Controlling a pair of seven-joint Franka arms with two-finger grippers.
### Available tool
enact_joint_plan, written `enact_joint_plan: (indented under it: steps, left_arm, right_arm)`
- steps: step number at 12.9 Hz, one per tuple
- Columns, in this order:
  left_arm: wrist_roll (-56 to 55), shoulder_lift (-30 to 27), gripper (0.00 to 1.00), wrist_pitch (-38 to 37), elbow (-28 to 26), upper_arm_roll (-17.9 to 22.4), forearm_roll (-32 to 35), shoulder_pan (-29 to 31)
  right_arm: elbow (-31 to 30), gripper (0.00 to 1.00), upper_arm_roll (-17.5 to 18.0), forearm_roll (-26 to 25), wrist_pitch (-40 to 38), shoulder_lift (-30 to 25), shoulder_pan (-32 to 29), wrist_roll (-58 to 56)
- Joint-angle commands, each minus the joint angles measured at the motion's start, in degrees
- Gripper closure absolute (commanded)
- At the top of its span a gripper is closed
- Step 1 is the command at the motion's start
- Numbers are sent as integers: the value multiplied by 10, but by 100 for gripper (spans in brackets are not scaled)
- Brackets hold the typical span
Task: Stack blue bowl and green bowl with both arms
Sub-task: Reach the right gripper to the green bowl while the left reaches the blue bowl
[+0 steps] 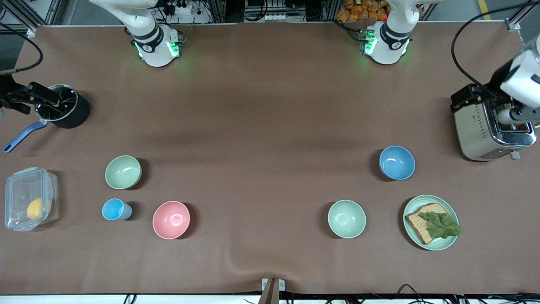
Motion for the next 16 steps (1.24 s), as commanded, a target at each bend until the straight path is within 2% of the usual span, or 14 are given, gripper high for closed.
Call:
enact_joint_plan:
  steps: [1, 4, 7, 8, 12, 16]
  left_arm:
    - [12, 72, 0, 37, -16, -1, 6, 30]
    - [11, 81, 0, 178, -137, -1, 7, 43]
    - [11, 83, 0, 354, -272, -1, 10, 47]
    - [15, 92, 0, 394, -296, 0, 15, 54]
    - [16, 154, 0, 442, -301, -1, 19, 55]
    - [15, 183, 0, 457, -301, -1, 18, 54]
  right_arm:
    - [-15, 0, 11, -6, 6, -4, -28, 2]
    - [-31, 0, 12, -6, 39, 21, -28, 0]
    - [-27, 0, 12, -5, 81, 99, -29, -3]
    - [-28, 0, 12, -5, 105, 130, -29, -3]
    - [-29, 0, 12, -4, 208, 232, -32, -3]
    - [-28, 0, 12, -4, 278, 310, -39, -29]
